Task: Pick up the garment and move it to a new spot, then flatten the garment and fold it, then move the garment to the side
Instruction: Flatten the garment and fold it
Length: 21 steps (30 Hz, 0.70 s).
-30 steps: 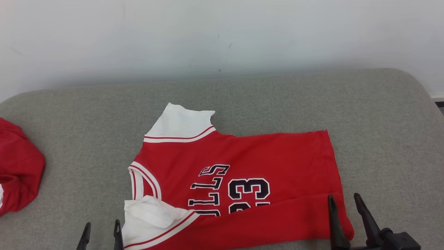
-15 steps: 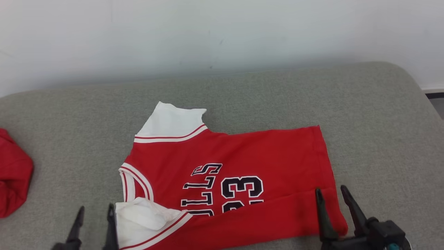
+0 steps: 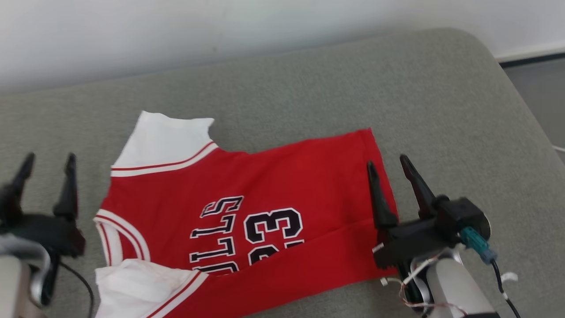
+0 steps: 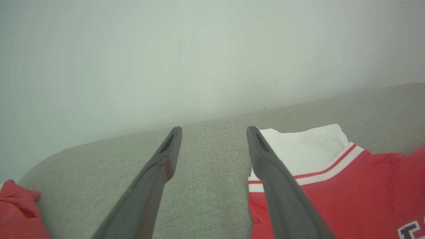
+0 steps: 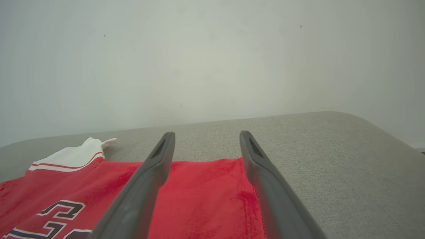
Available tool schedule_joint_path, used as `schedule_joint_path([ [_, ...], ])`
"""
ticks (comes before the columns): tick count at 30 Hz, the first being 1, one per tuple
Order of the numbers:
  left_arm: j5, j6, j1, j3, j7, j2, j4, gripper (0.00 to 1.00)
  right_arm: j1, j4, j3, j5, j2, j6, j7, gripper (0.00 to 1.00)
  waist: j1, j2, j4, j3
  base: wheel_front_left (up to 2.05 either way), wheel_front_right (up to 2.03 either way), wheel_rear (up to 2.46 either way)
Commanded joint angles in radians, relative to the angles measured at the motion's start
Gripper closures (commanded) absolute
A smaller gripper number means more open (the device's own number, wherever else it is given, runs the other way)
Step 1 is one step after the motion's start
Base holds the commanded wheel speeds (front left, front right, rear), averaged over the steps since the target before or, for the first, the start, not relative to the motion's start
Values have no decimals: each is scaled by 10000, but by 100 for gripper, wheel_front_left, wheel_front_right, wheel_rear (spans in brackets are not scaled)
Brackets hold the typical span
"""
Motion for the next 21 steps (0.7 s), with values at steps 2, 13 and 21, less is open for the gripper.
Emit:
schedule_joint_path([
  [2, -699, 19, -756, -461, 836, 558, 321, 0, -570, 220, 157, 28, 24, -24, -1, 0, -1, -1, -935, 1033, 0, 0, 0],
  [13, -3284, 16, -3165, -2149, 3210, 2316, 574, 0, -2357, 1128, 766, 237, 25, -24, -1, 0, -1, -1, -1618, 2064, 0, 0, 0],
  [21, -4004, 16, -4456, -3432, 3863, 2622, 1263, 0, -2655, 1279, 1141, 487, 23, -24, -1, 0, -1, -1, -1883, 2452, 0, 0, 0],
])
